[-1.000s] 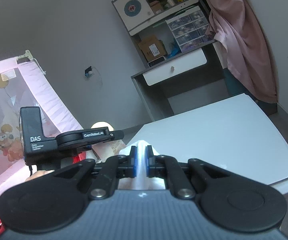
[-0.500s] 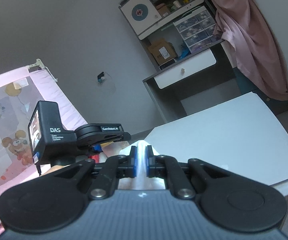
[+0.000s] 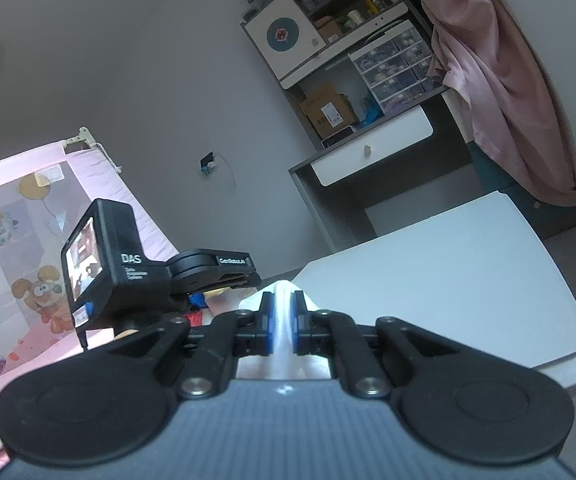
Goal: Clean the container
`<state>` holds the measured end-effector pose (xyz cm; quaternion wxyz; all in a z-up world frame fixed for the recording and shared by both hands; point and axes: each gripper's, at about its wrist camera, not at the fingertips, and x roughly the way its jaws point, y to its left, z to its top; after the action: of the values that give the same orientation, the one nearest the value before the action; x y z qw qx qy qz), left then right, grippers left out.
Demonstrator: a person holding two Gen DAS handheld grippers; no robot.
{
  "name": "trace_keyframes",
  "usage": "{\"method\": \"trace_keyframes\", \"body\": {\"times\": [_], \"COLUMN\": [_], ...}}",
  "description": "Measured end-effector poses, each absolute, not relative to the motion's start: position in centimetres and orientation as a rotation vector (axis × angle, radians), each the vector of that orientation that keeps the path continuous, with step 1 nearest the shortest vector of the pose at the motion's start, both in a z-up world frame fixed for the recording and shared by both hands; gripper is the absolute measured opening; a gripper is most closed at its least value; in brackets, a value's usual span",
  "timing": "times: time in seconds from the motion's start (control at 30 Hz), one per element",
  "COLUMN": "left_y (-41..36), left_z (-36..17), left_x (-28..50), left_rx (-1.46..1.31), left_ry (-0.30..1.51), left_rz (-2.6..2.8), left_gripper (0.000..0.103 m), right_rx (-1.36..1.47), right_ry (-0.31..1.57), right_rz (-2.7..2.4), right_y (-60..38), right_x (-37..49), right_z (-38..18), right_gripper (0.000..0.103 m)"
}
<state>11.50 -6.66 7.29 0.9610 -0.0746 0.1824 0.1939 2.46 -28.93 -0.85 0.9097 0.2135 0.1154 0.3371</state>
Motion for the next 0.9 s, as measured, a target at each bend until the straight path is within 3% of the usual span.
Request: {"method": "trace_keyframes", "body": {"times": [0.27,0.3,0.33,0.4,0.6,0.9], "left_y": [-7.3,-7.0,-6.5,-5.5,-3.1,-2.3], "left_z": [7.6,7.6,7.5,7.4,7.5,6.3], "left_x": [11.5,11.4,11.3,11.0,9.6,7.4], "left_rx": [-0.113,-0.116,-0.127,-0.158,-0.154,0.273], "left_ry": [0.369,0.373,0.375,0.378,0.322,0.222], "left_rz": [0.334,0.315,0.287,0.226,0.051,-0.261], "left_gripper": [0.051,0.058,0.075,0.091,0.098,0.103], "right_rx": [0.446,0.447,0.447,0.45,0.449,0.427], "right_ry": [0.226,0.223,0.221,0.219,0.223,0.237], "right_rz": [0.693,0.692,0.692,0.69,0.695,0.712], "right_y": [-29.6,-29.7,-29.7,-29.7,-29.5,-28.2], "right_x": [2.3,2.2,2.1,2.0,2.2,2.6], "right_z": [-0.8,-0.8,-0.8,-0.8,-0.8,-0.3], "right_gripper": [0.008,0.008,0.008,0.008,0.008,0.008]}}
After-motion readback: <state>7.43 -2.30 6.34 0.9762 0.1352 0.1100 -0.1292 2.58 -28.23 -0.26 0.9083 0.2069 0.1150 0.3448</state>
